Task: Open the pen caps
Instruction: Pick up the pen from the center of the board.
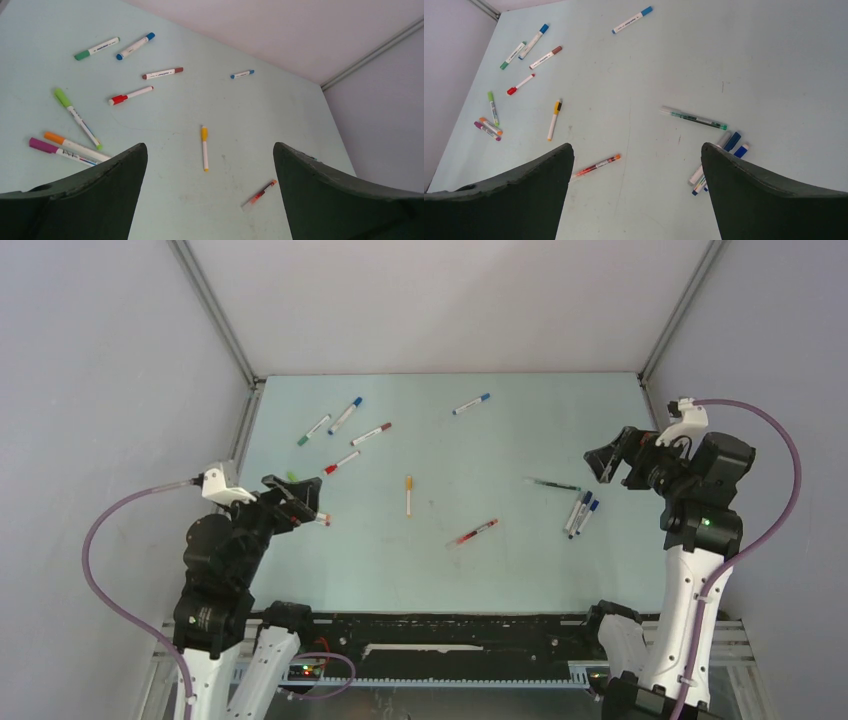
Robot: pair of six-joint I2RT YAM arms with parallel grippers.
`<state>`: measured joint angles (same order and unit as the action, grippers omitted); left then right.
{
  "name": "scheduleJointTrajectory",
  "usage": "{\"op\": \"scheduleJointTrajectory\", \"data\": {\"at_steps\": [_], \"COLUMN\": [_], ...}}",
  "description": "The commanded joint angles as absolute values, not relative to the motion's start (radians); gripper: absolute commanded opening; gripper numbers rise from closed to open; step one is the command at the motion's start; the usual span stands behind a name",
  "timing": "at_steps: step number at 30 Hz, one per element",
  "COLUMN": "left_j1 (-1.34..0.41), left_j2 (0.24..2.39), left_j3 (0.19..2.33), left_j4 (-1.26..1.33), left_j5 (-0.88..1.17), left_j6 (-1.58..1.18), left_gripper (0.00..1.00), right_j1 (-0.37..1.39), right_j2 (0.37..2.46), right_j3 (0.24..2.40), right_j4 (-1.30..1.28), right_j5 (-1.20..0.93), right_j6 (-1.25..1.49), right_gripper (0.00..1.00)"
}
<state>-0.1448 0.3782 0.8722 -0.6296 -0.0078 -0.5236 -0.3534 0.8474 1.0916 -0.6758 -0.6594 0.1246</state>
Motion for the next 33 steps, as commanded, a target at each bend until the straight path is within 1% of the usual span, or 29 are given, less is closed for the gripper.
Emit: {"op": "scheduleJointTrajectory", "data": {"at_steps": [1,6,10,11,13,15,16,18,20,22,26,29,33], "left_j1": [-0.145,-0.145,-0.145,-0.146,-0.148,-0.174,-0.211,-0.323,-0.456,-0.585,-0.816,-0.905,-0.954], "left_j2": [0.379,0.414,0.43,0.433,0.453,0.483,0.499,0.531,0.58,0.652,0.876,1.051,1.271], "left_j3": [0.835,0.819,0.797,0.791,0.78,0.777,0.785,0.804,0.82,0.835,0.891,0.954,1.072], "left_j4": [-0.568,-0.551,-0.503,-0.486,-0.445,-0.441,-0.463,-0.517,-0.556,-0.57,-0.536,-0.489,-0.459], "left_j5": [0.077,0.108,0.189,0.23,0.321,0.376,0.356,0.243,0.123,0.032,-0.113,-0.142,-0.143], "left_j6": [-0.531,-0.547,-0.55,-0.545,-0.555,-0.56,-0.548,-0.506,-0.478,-0.469,-0.446,-0.413,-0.357], "left_gripper": [0.98,0.98,0.98,0.98,0.98,0.98,0.98,0.98,0.98,0.98,0.98,0.98,0.96], "right_j1": [-0.368,-0.377,-0.377,-0.377,-0.37,-0.323,-0.292,-0.254,-0.254,-0.267,-0.326,-0.347,-0.354], "right_j2": [0.849,0.853,0.849,0.846,0.846,0.848,0.846,0.834,0.811,0.793,0.75,0.735,0.742], "right_j3": [1.094,1.091,1.071,1.061,1.022,1.004,1.003,0.992,0.95,0.894,0.766,0.72,0.716], "right_j4": [-0.647,-0.647,-0.643,-0.643,-0.654,-0.73,-0.791,-0.893,-0.901,-0.865,-0.707,-0.66,-0.616], "right_j5": [-0.701,-0.723,-0.77,-0.795,-0.937,-1.034,-1.055,-1.085,-1.12,-1.158,-1.183,-1.177,-1.099], "right_j6": [0.141,0.141,0.096,0.06,-0.092,-0.265,-0.372,-0.531,-0.569,-0.571,-0.432,-0.417,-0.385], "right_gripper": [1.0,1.0,1.0,1.0,1.0,1.0,1.0,1.0,1.0,1.0,1.0,1.0,1.0]}}
